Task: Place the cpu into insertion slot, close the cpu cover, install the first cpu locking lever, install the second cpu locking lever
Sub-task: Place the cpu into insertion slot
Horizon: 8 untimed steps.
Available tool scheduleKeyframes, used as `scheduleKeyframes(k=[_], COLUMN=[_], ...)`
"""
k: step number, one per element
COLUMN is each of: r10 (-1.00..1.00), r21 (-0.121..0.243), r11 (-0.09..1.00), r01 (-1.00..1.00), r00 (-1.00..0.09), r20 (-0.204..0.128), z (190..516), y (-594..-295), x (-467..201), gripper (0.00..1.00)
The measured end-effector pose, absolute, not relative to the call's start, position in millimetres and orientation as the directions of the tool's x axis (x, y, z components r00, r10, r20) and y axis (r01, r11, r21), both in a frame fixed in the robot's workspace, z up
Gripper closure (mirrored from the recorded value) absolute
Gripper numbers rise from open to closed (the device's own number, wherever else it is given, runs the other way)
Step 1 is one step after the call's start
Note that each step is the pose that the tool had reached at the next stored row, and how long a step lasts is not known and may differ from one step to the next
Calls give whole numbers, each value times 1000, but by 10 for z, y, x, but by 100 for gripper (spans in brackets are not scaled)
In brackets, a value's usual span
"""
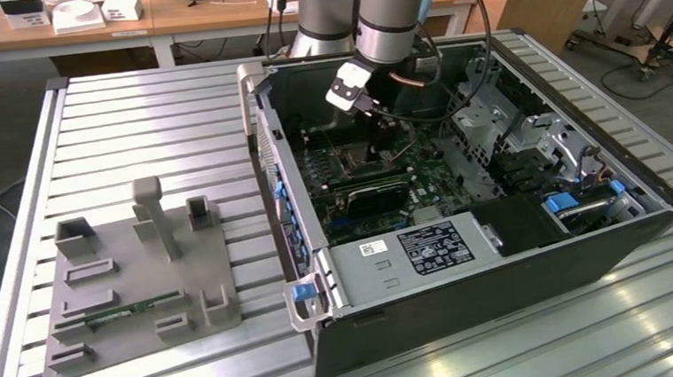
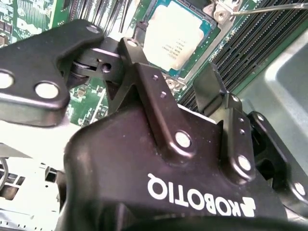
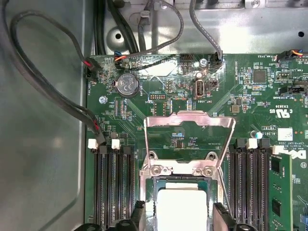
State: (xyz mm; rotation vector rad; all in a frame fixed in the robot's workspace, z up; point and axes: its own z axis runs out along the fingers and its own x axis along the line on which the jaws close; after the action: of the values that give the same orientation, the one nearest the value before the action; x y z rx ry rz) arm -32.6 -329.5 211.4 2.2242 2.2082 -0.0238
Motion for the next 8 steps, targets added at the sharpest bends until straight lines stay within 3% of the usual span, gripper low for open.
scheduleKeyframes(k=[4,5,7,8], r10=[1000,1000,1000,1000], r21=[-6,-6,-6,-6], r11=[-7,-7,-7,-6], r01=[1000,1000,1000,1000], r00=[7,7,7,6], r20=[-16,-16,-16,-16], z=[2115,2116,2123,2129], y=[-3294,-3294,-3295,-3295], x=[-326,-326,-326,-326], gripper=[54,54,65,65])
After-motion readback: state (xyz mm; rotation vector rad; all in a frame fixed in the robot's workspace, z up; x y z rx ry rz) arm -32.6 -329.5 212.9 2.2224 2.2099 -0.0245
